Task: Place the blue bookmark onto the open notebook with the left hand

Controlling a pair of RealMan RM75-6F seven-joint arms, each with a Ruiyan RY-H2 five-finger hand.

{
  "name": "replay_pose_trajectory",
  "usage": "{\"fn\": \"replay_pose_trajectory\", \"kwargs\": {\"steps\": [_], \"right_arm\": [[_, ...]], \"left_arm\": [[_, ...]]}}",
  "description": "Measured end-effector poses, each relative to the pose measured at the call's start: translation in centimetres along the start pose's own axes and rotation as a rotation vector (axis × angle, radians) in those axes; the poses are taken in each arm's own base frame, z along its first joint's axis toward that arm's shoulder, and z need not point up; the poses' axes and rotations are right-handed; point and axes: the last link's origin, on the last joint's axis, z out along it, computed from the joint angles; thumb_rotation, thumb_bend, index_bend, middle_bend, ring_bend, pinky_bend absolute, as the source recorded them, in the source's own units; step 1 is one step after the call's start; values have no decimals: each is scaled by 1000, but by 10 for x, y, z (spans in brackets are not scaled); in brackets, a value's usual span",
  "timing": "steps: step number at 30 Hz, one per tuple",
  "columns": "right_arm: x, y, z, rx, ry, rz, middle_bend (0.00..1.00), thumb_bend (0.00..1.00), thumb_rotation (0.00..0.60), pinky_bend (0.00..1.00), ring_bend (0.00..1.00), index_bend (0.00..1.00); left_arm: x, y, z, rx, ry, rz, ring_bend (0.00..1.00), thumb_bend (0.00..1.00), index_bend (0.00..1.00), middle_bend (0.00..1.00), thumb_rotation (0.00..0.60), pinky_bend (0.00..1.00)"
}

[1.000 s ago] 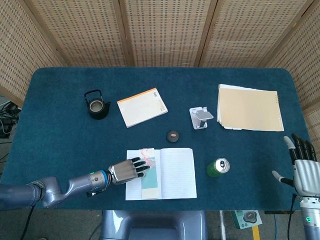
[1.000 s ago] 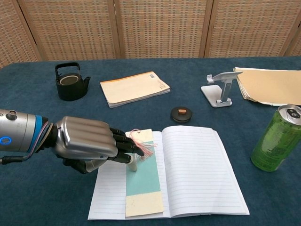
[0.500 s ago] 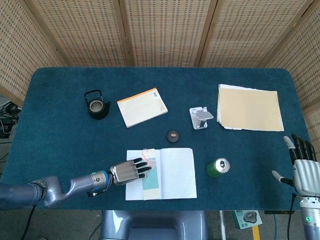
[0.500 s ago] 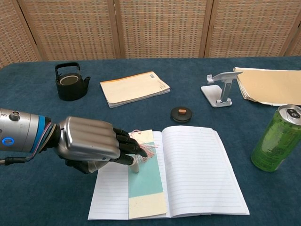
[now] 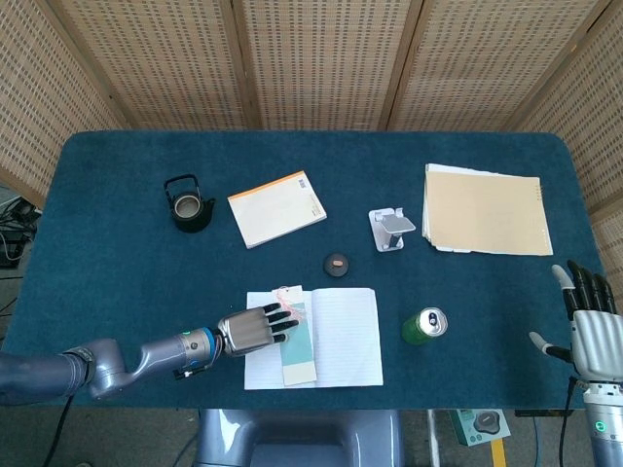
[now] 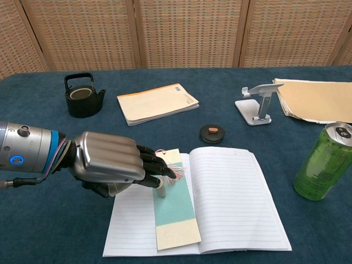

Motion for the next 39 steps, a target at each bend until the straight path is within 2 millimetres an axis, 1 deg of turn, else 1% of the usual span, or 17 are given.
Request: {"fn": "replay_pose_trajectory", "kwargs": {"steps": [6,14,24,30,39], "right_arm": [[0,0,0,1,1,-1,0,69,600,0,0,0],[0,0,0,-1,2,-2,0,70,600,0,0,0],[-1,-1,0,1,-2,-6,0,69,600,0,0,0],[-1,-1,0,3,-4,-7,0,69,600,0,0,0],[-1,-1,0,4,0,-5,0,69,600,0,0,0]], "left_arm": [[0,2,4,-7,-1,2,0,1000,184,0,600,101],[1,5,6,-19,2,15,0,1000,184,0,600,101],[-2,5,-4,-63,-15,150,0,1000,184,0,600,101],[-1,3,-5,-73,8,247,0,1000,184,0,600,101],[2,-1,-2,-62,29,279,0,1000,184,0,600,101]]}}
